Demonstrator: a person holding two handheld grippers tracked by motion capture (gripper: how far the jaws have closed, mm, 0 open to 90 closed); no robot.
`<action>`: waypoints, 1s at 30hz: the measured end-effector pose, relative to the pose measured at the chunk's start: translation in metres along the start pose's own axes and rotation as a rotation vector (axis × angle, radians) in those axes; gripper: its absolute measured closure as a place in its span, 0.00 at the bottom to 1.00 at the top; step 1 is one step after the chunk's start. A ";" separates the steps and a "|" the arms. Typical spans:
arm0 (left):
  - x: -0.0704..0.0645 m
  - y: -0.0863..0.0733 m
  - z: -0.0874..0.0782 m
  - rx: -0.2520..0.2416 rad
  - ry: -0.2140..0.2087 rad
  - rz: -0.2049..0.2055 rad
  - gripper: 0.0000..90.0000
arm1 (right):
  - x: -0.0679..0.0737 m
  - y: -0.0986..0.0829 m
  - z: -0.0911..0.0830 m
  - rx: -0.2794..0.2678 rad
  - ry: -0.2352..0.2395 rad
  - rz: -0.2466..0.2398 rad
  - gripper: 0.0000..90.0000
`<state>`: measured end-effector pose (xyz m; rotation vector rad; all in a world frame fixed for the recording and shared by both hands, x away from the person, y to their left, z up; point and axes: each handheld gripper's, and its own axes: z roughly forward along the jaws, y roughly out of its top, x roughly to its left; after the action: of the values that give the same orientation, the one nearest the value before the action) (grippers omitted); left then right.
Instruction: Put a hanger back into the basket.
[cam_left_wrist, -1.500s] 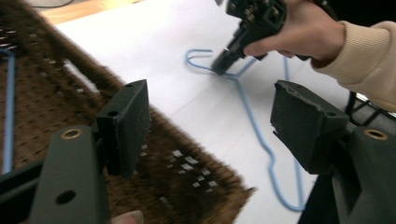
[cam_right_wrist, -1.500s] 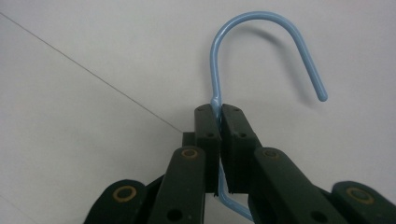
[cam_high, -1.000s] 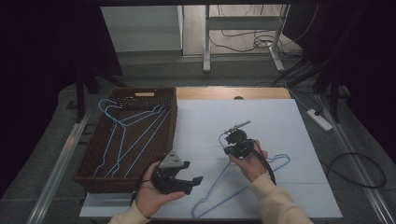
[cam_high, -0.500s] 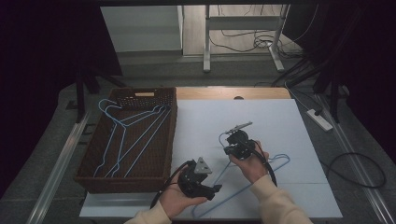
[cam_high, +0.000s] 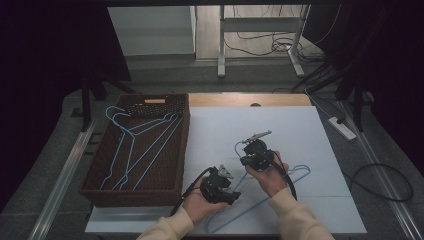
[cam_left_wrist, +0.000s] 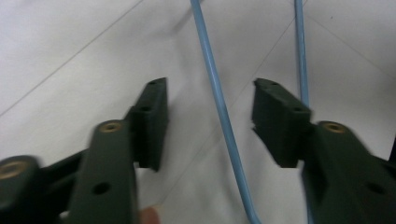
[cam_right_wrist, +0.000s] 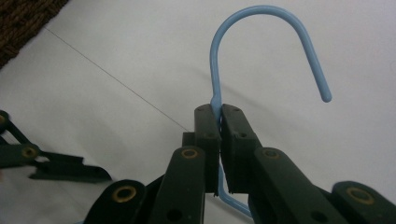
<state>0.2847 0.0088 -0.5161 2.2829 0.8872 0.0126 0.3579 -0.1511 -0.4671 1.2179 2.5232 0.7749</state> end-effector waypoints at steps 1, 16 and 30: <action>0.001 0.000 0.002 0.000 -0.021 -0.010 0.64 | 0.000 0.000 -0.001 -0.002 0.001 -0.001 0.96; 0.004 0.001 0.000 -0.036 -0.081 -0.057 0.93 | -0.006 -0.005 -0.013 -0.058 0.034 0.022 0.96; 0.003 0.001 -0.020 -0.155 -0.089 -0.107 0.96 | -0.023 -0.036 -0.062 -0.311 0.145 0.003 0.65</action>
<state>0.2829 0.0215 -0.5010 2.0741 0.9283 -0.0649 0.3225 -0.2103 -0.4355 1.0955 2.3895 1.2424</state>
